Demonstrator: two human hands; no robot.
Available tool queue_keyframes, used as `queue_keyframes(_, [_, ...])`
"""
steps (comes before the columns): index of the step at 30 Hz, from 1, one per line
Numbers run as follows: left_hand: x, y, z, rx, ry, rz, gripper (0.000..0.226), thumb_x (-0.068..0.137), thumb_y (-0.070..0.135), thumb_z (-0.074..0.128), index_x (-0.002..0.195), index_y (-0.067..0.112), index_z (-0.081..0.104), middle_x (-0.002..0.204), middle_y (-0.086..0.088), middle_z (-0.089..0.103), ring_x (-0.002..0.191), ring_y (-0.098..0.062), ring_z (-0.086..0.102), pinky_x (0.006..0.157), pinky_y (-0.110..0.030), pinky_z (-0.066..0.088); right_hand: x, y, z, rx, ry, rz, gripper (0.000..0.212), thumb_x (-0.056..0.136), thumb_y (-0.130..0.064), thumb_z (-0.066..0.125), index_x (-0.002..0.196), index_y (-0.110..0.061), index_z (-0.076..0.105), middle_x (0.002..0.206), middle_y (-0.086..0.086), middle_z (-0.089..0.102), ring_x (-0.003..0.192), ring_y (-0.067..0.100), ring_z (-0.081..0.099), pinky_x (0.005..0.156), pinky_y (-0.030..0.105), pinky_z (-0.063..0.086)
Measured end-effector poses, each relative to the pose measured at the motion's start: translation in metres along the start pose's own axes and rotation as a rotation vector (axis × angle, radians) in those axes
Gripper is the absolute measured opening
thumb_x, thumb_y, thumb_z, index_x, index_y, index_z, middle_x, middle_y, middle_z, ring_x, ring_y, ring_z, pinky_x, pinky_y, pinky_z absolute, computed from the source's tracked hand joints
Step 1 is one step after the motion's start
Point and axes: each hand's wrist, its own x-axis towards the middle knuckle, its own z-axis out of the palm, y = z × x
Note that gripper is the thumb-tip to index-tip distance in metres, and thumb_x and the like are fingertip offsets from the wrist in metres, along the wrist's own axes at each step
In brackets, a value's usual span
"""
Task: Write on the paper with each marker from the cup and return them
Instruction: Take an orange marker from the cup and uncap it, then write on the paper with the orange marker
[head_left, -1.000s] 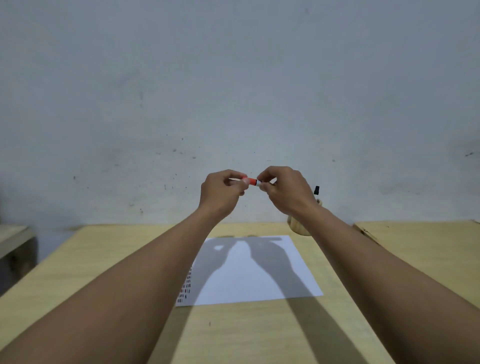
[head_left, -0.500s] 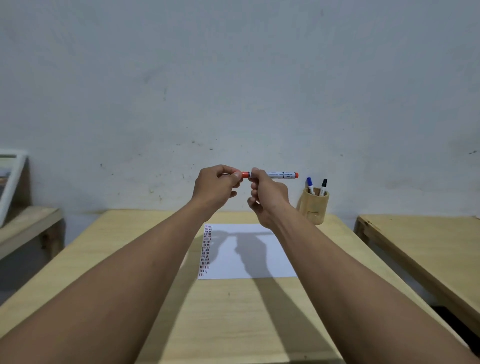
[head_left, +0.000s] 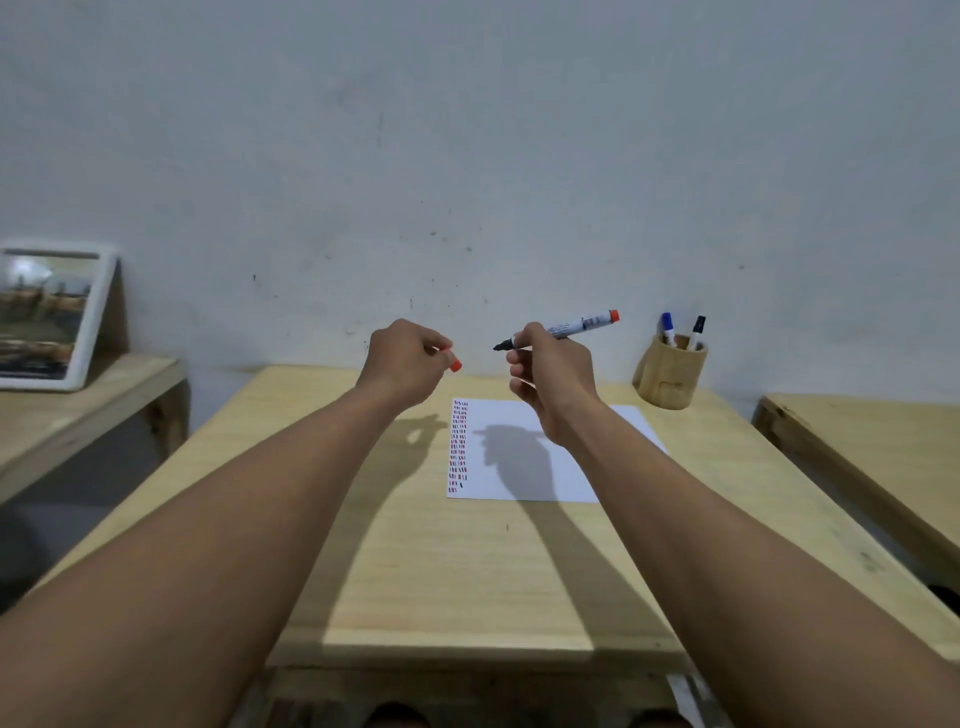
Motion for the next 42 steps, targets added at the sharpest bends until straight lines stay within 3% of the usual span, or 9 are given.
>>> queue_keyframes(6, [-0.016, -0.054, 0.031, 0.150, -0.032, -0.103, 0.028, 0.092, 0.013, 0.057, 0.114, 0.015, 0.074, 0.093, 0.003, 0.076, 0.078, -0.015, 0.071, 0.077, -0.024, 0.052, -0.006, 0.035, -0.005, -0.187, -0.049, 0.002, 0.013, 0.089, -0.016, 0.064, 0.083, -0.004, 0.067, 0.066, 0.004, 0.058, 0.052, 0.014, 0.051, 0.050, 0.024, 0.048])
queue_keyframes(10, [-0.026, -0.068, 0.046, 0.275, -0.064, -0.102, 0.035, 0.093, 0.014, 0.053, 0.122, 0.019, 0.071, 0.110, -0.003, 0.074, 0.100, -0.027, 0.069, 0.088, -0.035, 0.055, -0.007, 0.053, -0.010, -0.359, -0.098, -0.046, 0.017, 0.092, -0.018, 0.064, 0.090, -0.002, 0.069, 0.068, 0.003, 0.060, 0.052, 0.012, 0.053, 0.051, 0.023, 0.049])
queue_keyframes(17, [-0.036, -0.065, 0.050, 0.407, -0.045, -0.071, 0.039, 0.096, 0.022, 0.054, 0.134, 0.023, 0.061, 0.124, -0.006, 0.069, 0.113, -0.033, 0.062, 0.085, -0.037, 0.050, -0.013, 0.084, -0.013, -0.579, -0.099, -0.115, 0.023, 0.083, -0.026, 0.066, 0.091, -0.005, 0.072, 0.069, 0.002, 0.070, 0.056, 0.014, 0.066, 0.060, 0.035, 0.059])
queue_keyframes(21, [-0.051, -0.066, 0.048, 0.382, 0.006, -0.116, 0.053, 0.095, 0.021, 0.056, 0.146, 0.014, 0.043, 0.124, -0.009, 0.066, 0.115, -0.034, 0.060, 0.082, -0.037, 0.046, -0.024, 0.100, -0.016, -0.665, -0.029, -0.140, 0.023, 0.083, -0.029, 0.066, 0.086, -0.006, 0.067, 0.069, 0.001, 0.071, 0.056, 0.010, 0.062, 0.055, 0.025, 0.047])
queue_keyframes(23, [-0.063, -0.071, 0.048, 0.387, 0.007, -0.132, 0.045, 0.096, 0.020, 0.052, 0.140, 0.010, 0.048, 0.127, -0.010, 0.064, 0.119, -0.033, 0.058, 0.088, -0.039, 0.046, -0.027, 0.105, -0.016, -0.693, -0.001, -0.170, 0.026, 0.085, -0.030, 0.066, 0.076, -0.005, 0.064, 0.069, 0.005, 0.072, 0.052, 0.007, 0.057, 0.048, 0.022, 0.041])
queue_keyframes(25, [-0.071, -0.077, 0.047, 0.435, -0.032, -0.094, 0.024, 0.096, 0.019, 0.047, 0.111, 0.009, 0.062, 0.121, -0.013, 0.066, 0.113, -0.035, 0.058, 0.083, -0.038, 0.045, -0.028, 0.106, -0.016, -0.723, 0.000, -0.195, 0.027, 0.086, -0.026, 0.066, 0.066, -0.011, 0.057, 0.061, -0.001, 0.067, 0.045, 0.001, 0.053, 0.042, 0.017, 0.037])
queue_keyframes(27, [-0.075, -0.076, 0.043, 0.479, -0.098, -0.068, 0.022, 0.097, 0.018, 0.042, 0.089, 0.009, 0.060, 0.113, -0.015, 0.065, 0.107, -0.036, 0.056, 0.078, -0.037, 0.042, -0.028, 0.106, -0.014, -0.757, -0.013, -0.205, 0.029, 0.086, -0.022, 0.066, 0.061, -0.016, 0.053, 0.056, -0.008, 0.062, 0.041, -0.003, 0.052, 0.038, 0.012, 0.034])
queue_keyframes(32, [-0.081, -0.070, 0.038, 0.519, -0.170, -0.036, 0.033, 0.103, 0.023, 0.034, 0.112, 0.005, 0.060, 0.121, -0.014, 0.059, 0.120, -0.033, 0.048, 0.100, -0.041, 0.037, -0.027, 0.107, -0.013, -0.814, -0.028, -0.204, 0.029, 0.086, -0.024, 0.067, 0.062, -0.015, 0.054, 0.058, -0.005, 0.063, 0.049, 0.008, 0.054, 0.047, 0.024, 0.040])
queue_keyframes(42, [-0.081, -0.073, 0.038, 0.532, -0.182, -0.016, 0.033, 0.103, 0.023, 0.032, 0.109, 0.005, 0.060, 0.119, -0.013, 0.060, 0.120, -0.032, 0.048, 0.101, -0.043, 0.036, -0.026, 0.109, -0.013, -0.838, -0.062, -0.212, 0.033, 0.089, -0.023, 0.066, 0.060, -0.018, 0.050, 0.055, -0.009, 0.060, 0.048, 0.005, 0.053, 0.047, 0.021, 0.036])
